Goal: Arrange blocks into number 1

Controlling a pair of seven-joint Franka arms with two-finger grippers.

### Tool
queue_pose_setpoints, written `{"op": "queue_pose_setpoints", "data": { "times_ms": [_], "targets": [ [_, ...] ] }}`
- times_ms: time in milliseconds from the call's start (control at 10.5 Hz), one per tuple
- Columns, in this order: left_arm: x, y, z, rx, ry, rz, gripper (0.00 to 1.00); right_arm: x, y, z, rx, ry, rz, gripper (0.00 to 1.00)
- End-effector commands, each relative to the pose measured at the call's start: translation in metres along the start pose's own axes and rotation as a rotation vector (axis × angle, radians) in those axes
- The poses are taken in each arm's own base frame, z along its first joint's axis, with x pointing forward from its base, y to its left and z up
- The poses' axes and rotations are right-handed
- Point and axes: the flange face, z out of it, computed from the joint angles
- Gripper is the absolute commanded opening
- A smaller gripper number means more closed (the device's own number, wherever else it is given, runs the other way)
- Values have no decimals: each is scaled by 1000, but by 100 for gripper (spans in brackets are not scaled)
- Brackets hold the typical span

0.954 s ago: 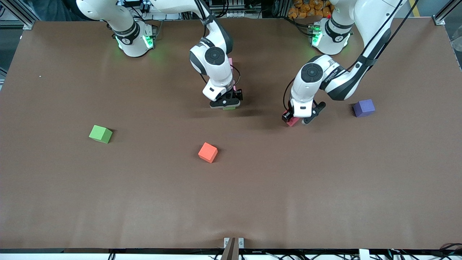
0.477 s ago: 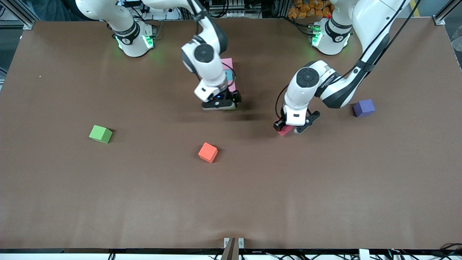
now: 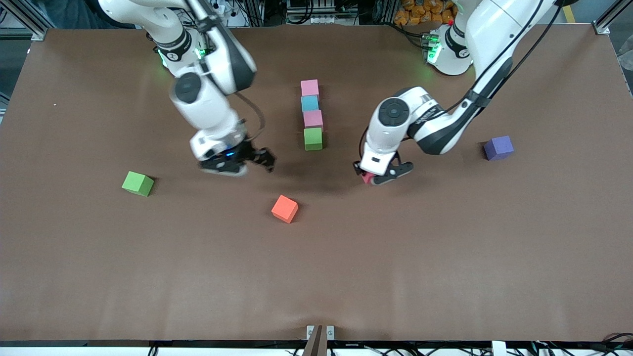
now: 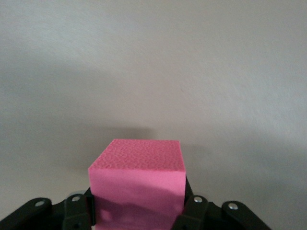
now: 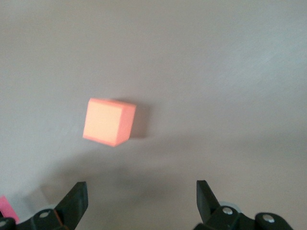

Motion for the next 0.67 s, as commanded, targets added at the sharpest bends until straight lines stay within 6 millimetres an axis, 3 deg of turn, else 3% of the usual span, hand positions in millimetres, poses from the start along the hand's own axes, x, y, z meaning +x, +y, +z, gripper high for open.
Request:
{"op": "queue_pose_setpoints", "data": {
  "times_ms": [0,95,286,572],
  "targets": [
    [-6,44,-1,5,-28,88,0,41,57,-28,14,31,-51,100],
    [-15,61,-5,-14,-28,106,0,61,79,-37,11,52,-94,100],
    [-16,82,-8,-42,-34,121,0,85,97,-56,-2,32,-100,100],
    [-31,110,1,-49,-53,136,0,119,91,-115,-171,47,-239,100]
  ]
}}
